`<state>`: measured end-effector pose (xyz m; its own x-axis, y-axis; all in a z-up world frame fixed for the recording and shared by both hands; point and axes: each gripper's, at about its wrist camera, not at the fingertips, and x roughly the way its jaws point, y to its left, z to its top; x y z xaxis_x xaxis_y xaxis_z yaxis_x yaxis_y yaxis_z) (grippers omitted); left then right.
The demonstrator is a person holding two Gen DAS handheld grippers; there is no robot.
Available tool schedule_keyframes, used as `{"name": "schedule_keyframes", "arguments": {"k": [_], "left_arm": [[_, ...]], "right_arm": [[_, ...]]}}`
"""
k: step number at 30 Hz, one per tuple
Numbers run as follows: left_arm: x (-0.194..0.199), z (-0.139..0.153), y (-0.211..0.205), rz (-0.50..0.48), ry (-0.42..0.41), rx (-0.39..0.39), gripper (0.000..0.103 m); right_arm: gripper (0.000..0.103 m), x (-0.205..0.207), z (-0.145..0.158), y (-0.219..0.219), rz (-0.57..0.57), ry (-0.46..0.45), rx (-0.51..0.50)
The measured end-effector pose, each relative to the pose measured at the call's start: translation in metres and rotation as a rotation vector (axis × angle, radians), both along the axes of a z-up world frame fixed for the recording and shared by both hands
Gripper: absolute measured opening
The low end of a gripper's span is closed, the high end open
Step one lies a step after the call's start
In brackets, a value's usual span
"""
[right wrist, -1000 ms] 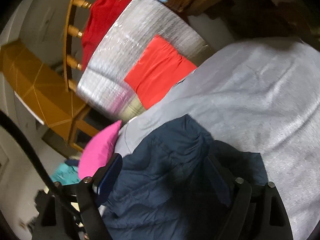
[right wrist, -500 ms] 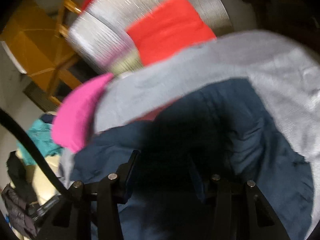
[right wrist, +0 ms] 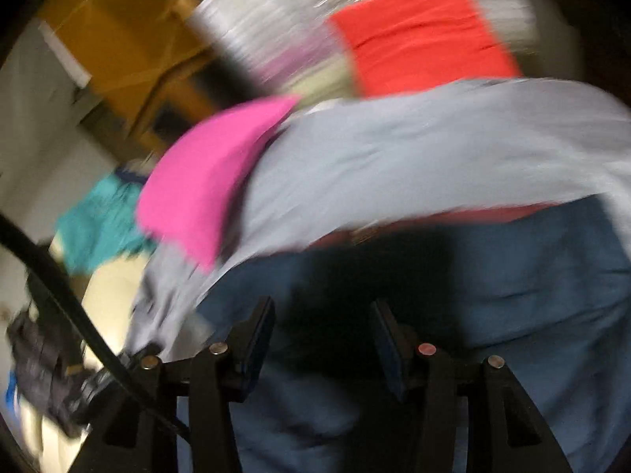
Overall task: Fold large clothes
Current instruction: 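Open both grippers and release the folded jacket on the sheet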
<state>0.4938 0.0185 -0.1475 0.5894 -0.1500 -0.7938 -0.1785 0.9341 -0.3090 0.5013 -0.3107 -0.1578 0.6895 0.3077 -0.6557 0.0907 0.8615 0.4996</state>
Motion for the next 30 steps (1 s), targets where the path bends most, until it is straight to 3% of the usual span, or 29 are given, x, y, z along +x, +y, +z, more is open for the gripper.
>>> {"name": "schedule_keyframes", "arguments": {"k": [5,10,13,18,24,25,27,30], "left_arm": [[-0.003,0.002,0.013,0.019,-0.001,-0.008,0.086],[-0.001,0.0,0.018,0.016,0.007,-0.024,0.086],[0.0,0.0,0.017,0.01,0.011,-0.028,0.086],[0.002,-0.004,0.007,-0.053,0.031,-0.006,0.086],[-0.002,-0.008,0.0,-0.083,0.048,0.006,0.086],[-0.004,-0.008,-0.004,-0.093,0.048,0.01,0.086],[-0.005,-0.011,-0.012,-0.129,0.056,0.032,0.086],[-0.006,-0.019,-0.024,-0.172,0.095,0.058,0.086]], "right_arm": [[0.054,0.037,-0.023,0.07,0.154,0.109,0.015],[0.054,0.096,-0.052,0.104,0.153,0.226,-0.09],[0.054,0.119,-0.056,0.102,0.083,0.203,-0.108],[0.054,0.129,-0.049,0.082,-0.03,0.134,-0.034],[0.067,0.073,-0.005,0.037,-0.127,-0.029,0.016],[0.068,0.053,0.003,0.023,-0.146,-0.051,0.021],[0.08,0.016,0.016,-0.006,-0.183,-0.067,0.016],[0.084,-0.051,0.021,-0.062,-0.296,-0.063,-0.007]]}}
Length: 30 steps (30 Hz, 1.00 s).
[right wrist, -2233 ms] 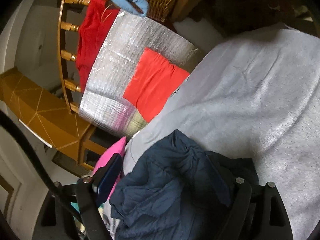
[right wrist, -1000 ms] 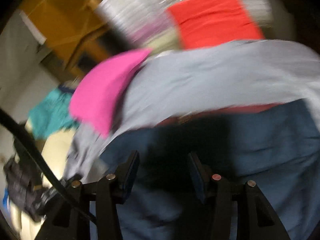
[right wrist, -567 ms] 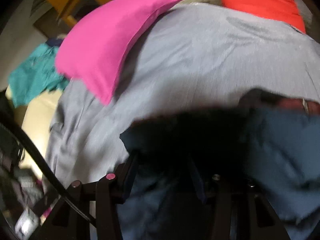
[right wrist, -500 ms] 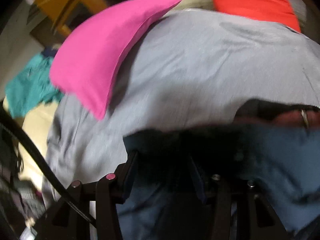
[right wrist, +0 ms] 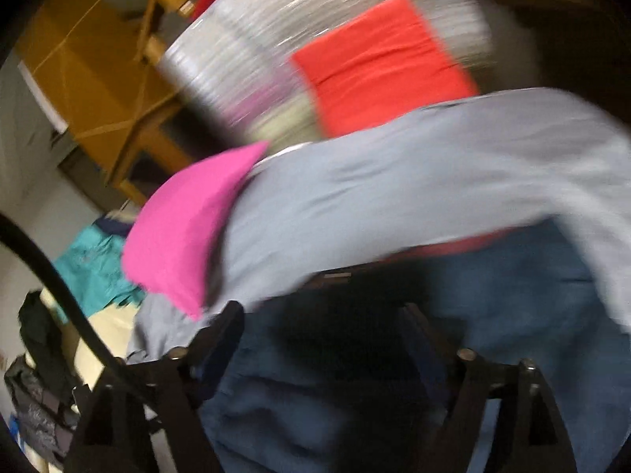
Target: Fold large clothes
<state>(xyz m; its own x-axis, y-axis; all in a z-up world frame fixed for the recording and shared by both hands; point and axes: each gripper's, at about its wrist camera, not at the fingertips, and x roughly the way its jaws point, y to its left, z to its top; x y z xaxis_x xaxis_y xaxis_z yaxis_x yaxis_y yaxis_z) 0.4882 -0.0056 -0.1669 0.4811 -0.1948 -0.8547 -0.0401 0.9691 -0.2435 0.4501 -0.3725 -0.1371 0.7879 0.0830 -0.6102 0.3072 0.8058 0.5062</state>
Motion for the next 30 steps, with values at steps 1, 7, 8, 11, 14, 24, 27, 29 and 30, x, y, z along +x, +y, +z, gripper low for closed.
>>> {"name": "schedule_keyframes", "arguments": {"k": [1,7,8,11,14,24,27,29,30], "left_arm": [[-0.001,-0.002,-0.003,-0.005,0.01,-0.004,0.086],[-0.002,-0.007,-0.02,-0.034,0.013,0.016,0.086],[-0.001,-0.01,-0.023,-0.039,0.021,0.033,0.086],[0.0,-0.019,-0.03,-0.053,0.035,0.069,0.086],[-0.001,-0.023,-0.029,-0.061,0.02,0.069,0.086],[-0.01,-0.015,-0.05,-0.154,-0.056,0.089,0.04],[-0.008,-0.019,-0.052,-0.14,-0.05,0.111,0.045],[-0.005,-0.022,-0.048,-0.117,-0.028,0.1,0.058],[-0.004,-0.024,-0.044,-0.102,-0.018,0.098,0.066]], "right_arm": [[0.084,-0.025,-0.003,-0.021,-0.05,0.006,0.005],[0.085,-0.13,-0.049,-0.105,-0.27,0.024,0.177],[0.085,-0.139,-0.058,-0.11,-0.281,0.022,0.204],[0.085,-0.146,-0.075,-0.117,-0.286,0.057,0.28],[0.084,-0.146,-0.07,-0.117,-0.259,0.038,0.276],[0.02,-0.123,-0.07,-0.087,-0.172,0.15,0.038],[0.02,-0.126,-0.055,-0.072,-0.172,0.138,-0.052],[0.02,-0.12,-0.073,-0.072,-0.173,0.22,-0.058],[0.02,-0.118,-0.083,-0.075,-0.17,0.24,-0.02]]}}
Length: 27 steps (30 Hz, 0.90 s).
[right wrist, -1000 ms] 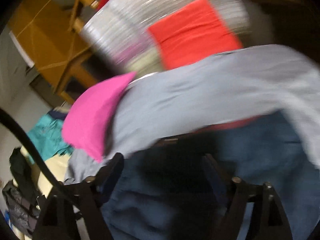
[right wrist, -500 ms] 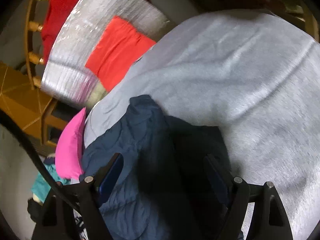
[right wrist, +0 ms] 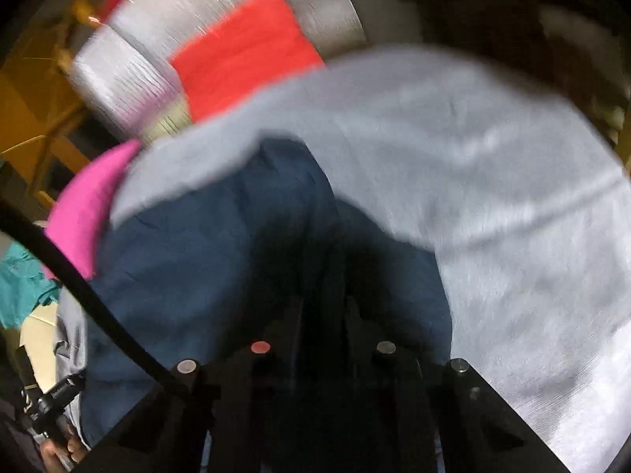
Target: Fold large clothes
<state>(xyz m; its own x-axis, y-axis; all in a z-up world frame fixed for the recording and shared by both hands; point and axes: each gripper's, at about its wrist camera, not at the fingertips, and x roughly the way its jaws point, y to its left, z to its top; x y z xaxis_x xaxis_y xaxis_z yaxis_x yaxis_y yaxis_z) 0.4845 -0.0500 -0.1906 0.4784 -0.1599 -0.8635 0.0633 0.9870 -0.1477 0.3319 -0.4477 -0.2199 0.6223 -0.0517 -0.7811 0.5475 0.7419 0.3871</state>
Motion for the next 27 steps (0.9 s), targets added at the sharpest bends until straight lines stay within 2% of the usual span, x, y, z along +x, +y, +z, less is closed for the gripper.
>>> {"name": "schedule_keyframes", "arguments": {"k": [1,4,5,6,7,8,10,14,19,21,23,25,26,27], "left_arm": [[0.001,-0.001,0.003,0.013,0.008,-0.008,0.072],[0.004,0.004,0.016,0.035,0.027,-0.074,0.072],[0.004,0.006,0.018,0.036,0.022,-0.082,0.073],[0.004,0.008,0.019,0.037,0.016,-0.085,0.077],[0.006,0.01,0.02,0.038,0.008,-0.082,0.082],[0.007,0.011,0.02,0.039,0.0,-0.081,0.083],[0.011,0.013,0.022,0.039,-0.017,-0.095,0.083],[0.023,0.005,0.024,0.032,0.011,-0.149,0.083],[0.039,-0.016,0.012,-0.004,0.118,-0.236,0.084],[0.042,-0.019,0.007,-0.035,0.141,-0.262,0.084],[0.044,-0.021,0.004,-0.046,0.147,-0.28,0.084],[0.045,-0.021,0.004,-0.037,0.146,-0.303,0.083],[0.046,-0.02,0.004,-0.033,0.14,-0.324,0.082],[0.045,-0.018,0.004,-0.03,0.131,-0.336,0.077]], "right_arm": [[0.021,-0.002,-0.003,-0.003,-0.008,-0.013,0.03],[0.03,-0.007,0.011,-0.008,-0.01,-0.064,0.053],[0.047,-0.008,0.015,-0.01,-0.016,-0.089,0.059],[0.072,-0.012,0.02,-0.016,-0.028,-0.144,0.075],[0.082,-0.015,0.023,-0.021,-0.046,-0.183,0.086],[0.089,-0.018,0.026,-0.026,-0.069,-0.215,0.095],[0.089,-0.017,0.028,-0.039,-0.092,-0.263,0.132],[0.089,0.008,0.017,-0.063,-0.08,-0.262,0.215],[0.089,0.045,-0.005,-0.074,-0.042,-0.207,0.288],[0.09,0.057,-0.016,-0.074,-0.02,-0.145,0.299],[0.089,0.065,-0.025,-0.072,0.0,-0.122,0.293],[0.068,0.065,-0.022,-0.066,0.028,-0.135,0.271],[0.051,0.067,-0.02,-0.064,0.047,-0.14,0.284],[0.049,0.066,-0.018,-0.062,0.057,-0.152,0.299]]}}
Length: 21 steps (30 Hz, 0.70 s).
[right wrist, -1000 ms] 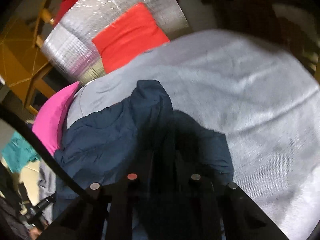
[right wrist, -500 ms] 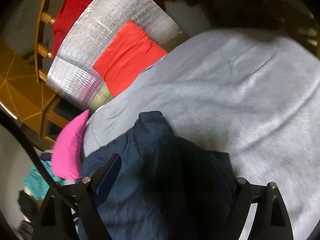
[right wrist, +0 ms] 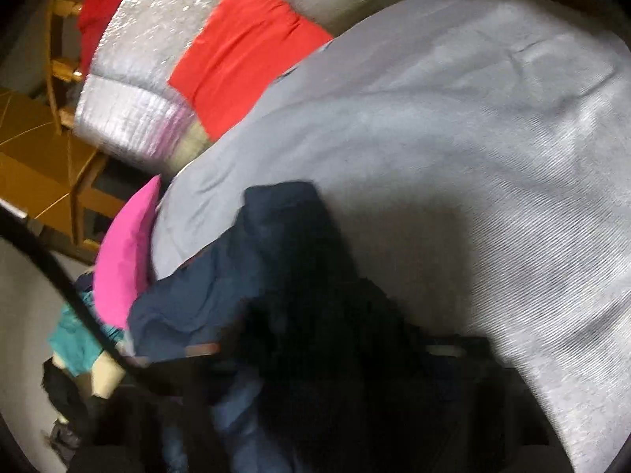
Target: Fold large clothes
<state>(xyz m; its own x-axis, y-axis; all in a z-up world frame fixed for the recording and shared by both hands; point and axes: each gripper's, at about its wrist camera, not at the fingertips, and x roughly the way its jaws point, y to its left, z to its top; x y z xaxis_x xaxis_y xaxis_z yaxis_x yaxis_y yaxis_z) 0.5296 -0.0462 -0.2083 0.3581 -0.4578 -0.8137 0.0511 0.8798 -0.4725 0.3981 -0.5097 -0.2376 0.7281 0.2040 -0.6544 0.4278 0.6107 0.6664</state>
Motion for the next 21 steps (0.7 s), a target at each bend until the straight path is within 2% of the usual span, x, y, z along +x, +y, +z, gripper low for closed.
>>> {"name": "schedule_keyframes", "arguments": {"k": [3,5,6,8,10,11,14,16,18,21], "left_arm": [[-0.003,0.005,-0.007,0.002,-0.019,0.009,0.074],[-0.004,0.003,-0.011,0.012,-0.015,0.05,0.074],[-0.003,0.0,-0.012,0.021,-0.005,0.081,0.077],[-0.002,-0.004,-0.014,0.026,0.012,0.092,0.078],[-0.005,-0.002,-0.015,0.03,0.017,0.1,0.078],[-0.006,0.001,-0.015,0.03,0.015,0.109,0.078],[-0.02,0.012,-0.017,0.024,-0.003,0.139,0.078],[-0.027,0.02,-0.012,0.013,-0.027,0.147,0.078],[-0.034,0.027,-0.01,0.009,-0.054,0.152,0.079],[-0.05,0.035,-0.005,-0.004,-0.102,0.179,0.081]], "right_arm": [[0.045,-0.007,0.013,0.006,-0.012,-0.053,-0.025],[0.045,-0.012,0.021,0.008,-0.018,-0.075,-0.052],[0.045,-0.013,0.021,0.009,-0.027,-0.065,-0.072],[0.045,-0.012,0.009,0.006,-0.046,0.006,-0.088],[0.045,-0.017,-0.001,0.002,-0.061,0.027,-0.036],[0.05,-0.021,0.003,0.001,-0.073,0.022,-0.029],[0.083,-0.04,0.024,0.0,-0.086,-0.002,-0.029],[0.085,-0.059,0.037,-0.002,-0.105,-0.048,-0.013],[0.086,-0.082,0.042,-0.007,-0.124,-0.057,-0.004],[0.086,-0.112,0.034,-0.013,-0.154,-0.042,0.027]]}}
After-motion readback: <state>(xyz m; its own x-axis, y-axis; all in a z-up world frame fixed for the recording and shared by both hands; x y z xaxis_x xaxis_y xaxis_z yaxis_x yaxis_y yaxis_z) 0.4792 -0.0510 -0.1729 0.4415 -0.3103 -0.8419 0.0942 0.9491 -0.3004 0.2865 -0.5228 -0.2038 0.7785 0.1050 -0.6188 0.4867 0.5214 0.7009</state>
